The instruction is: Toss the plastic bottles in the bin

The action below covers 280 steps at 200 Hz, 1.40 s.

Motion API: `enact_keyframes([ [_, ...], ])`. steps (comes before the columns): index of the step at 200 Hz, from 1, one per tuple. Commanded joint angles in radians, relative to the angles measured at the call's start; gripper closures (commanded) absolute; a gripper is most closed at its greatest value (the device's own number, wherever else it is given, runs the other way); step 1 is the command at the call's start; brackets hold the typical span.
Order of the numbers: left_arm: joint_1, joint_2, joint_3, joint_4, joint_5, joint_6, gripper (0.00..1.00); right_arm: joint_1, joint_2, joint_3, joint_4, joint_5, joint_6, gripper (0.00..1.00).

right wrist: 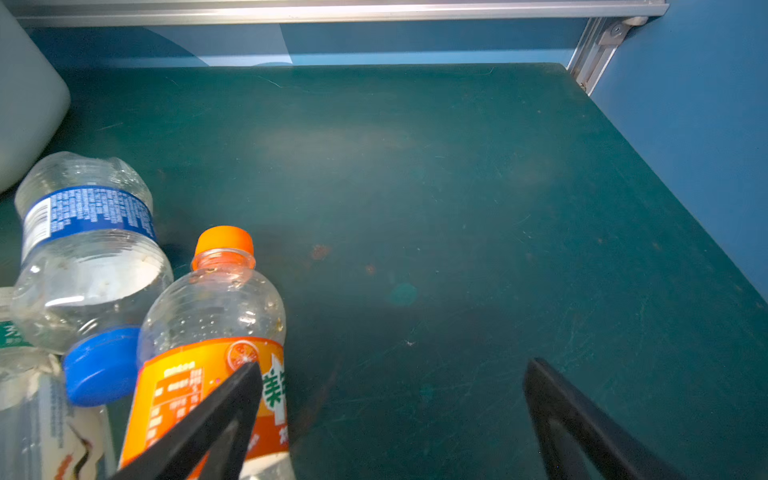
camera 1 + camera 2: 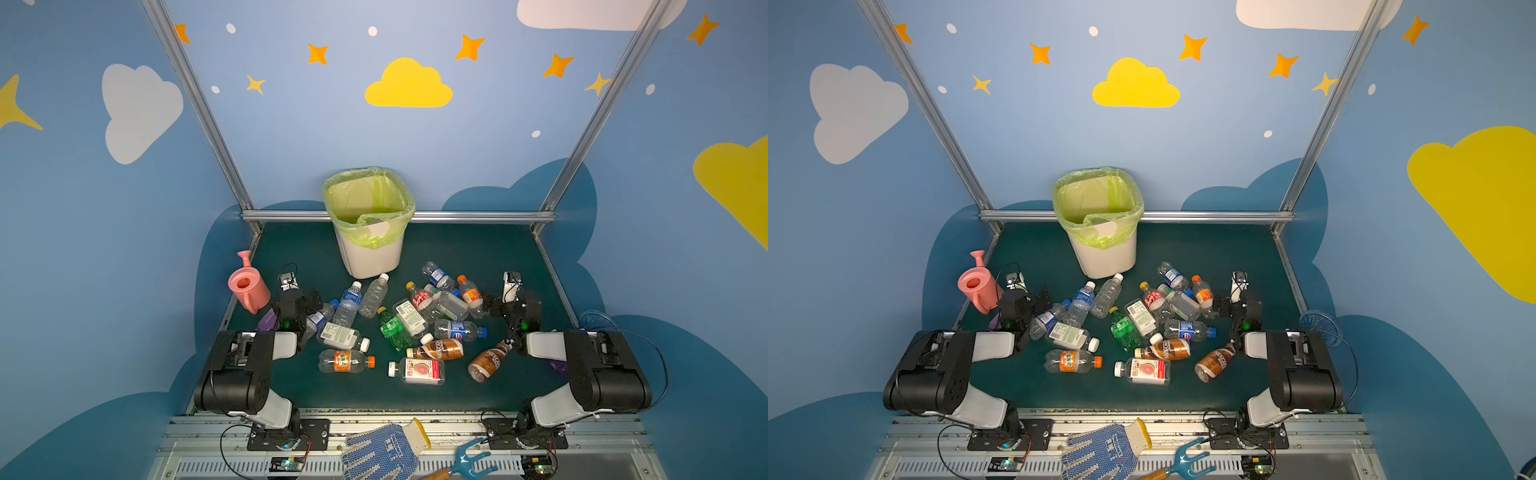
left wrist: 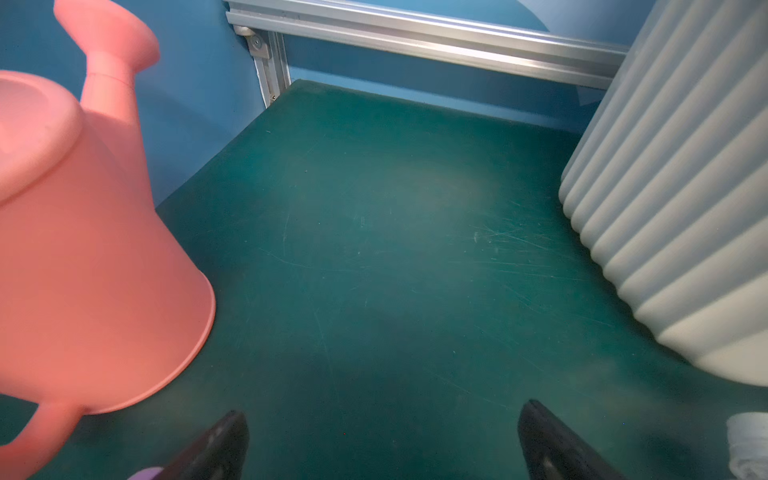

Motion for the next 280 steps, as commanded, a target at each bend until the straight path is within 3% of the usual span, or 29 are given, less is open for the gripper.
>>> enact_keyframes([
  [1, 0.0, -0.01, 0.011, -0.012, -0.001, 0.008, 0.0, 0.0, -0.016, 0.015, -0.014, -0.011, 0.006, 0.02],
  [194, 0.0, -0.02, 0.009, -0.011, -0.013, -0.002, 0.0, -0.014, -0.023, 0.025, -0.022, -0.011, 0.036, 0.02],
  [205, 0.0, -0.055, 0.044, -0.098, -0.033, -0.018, 0.0, -0.022, -0.053, 0.078, -0.153, -0.005, 0.05, 0.02],
  [224, 0.0, -0.13, 0.239, -0.513, -0.09, -0.059, 0.0, -0.033, -0.117, 0.213, -0.461, -0.043, 0.061, 0.02],
  [241, 0.001, -0.151, 0.377, -0.778, -0.113, -0.159, 0.0, -0.032, -0.149, 0.353, -0.704, -0.076, 0.068, 0.02],
  [280, -0.015, -0.218, 0.43, -0.975, -0.083, -0.315, 0.0, 0.022, -0.073, 0.695, -1.195, -0.136, 0.093, 0.04],
])
